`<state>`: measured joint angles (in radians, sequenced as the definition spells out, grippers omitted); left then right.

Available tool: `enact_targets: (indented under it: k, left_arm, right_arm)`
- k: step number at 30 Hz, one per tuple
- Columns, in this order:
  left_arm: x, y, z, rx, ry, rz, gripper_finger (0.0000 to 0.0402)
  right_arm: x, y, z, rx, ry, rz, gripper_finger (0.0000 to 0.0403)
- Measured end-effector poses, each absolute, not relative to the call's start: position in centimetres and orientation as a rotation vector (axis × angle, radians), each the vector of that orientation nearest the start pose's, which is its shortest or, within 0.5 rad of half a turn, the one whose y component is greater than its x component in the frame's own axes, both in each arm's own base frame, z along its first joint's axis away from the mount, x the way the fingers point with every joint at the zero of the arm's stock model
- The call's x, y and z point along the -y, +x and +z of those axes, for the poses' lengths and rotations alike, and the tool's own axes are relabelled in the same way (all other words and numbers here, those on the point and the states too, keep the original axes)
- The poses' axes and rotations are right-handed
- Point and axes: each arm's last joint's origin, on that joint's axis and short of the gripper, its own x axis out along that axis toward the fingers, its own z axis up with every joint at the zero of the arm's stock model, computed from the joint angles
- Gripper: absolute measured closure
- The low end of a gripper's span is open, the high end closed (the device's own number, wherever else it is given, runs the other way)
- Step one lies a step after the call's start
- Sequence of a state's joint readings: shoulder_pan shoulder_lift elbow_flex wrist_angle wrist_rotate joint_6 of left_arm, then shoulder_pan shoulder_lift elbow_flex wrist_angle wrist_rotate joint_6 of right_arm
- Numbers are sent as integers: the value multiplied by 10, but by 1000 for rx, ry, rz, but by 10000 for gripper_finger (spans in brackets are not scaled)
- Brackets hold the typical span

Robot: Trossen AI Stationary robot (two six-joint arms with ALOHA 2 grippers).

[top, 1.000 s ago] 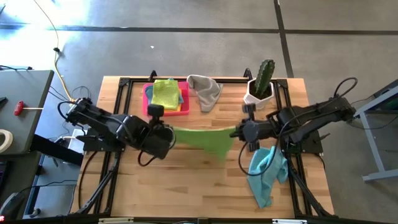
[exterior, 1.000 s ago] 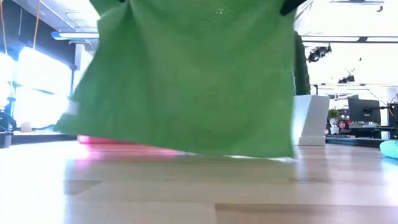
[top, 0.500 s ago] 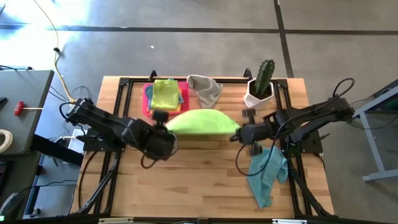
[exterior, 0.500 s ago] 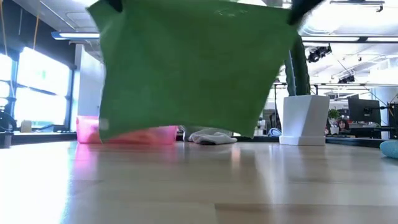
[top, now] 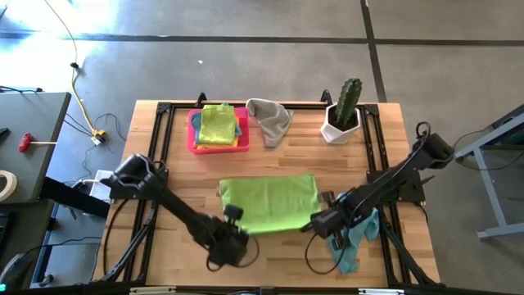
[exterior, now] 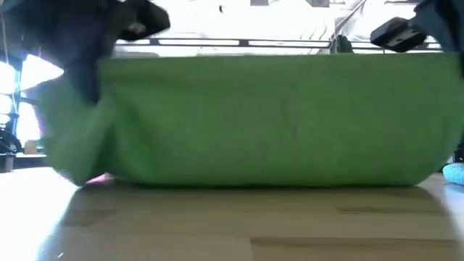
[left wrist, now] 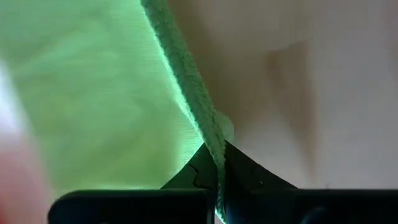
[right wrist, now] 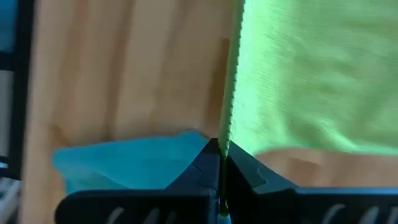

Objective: Fold microfiber towels
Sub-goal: Fold the green towel on the table

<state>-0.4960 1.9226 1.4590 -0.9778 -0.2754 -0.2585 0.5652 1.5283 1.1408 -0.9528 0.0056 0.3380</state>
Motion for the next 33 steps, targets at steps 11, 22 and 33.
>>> enact_targets:
  k: [11, 22, 33]
  left_arm:
    - [205, 338, 195, -1405, 173, -274, 401]
    - [169, 334, 201, -1550, 441, -154, 401]
    - [136, 346, 201, -1592, 456, -127, 401]
  right_arm:
    - [-183, 250, 207, -1383, -28, 432, 402]
    - [-150, 261, 207, -1401, -153, 407, 402]
    - [-103, 279, 204, -1404, -210, 307, 402]
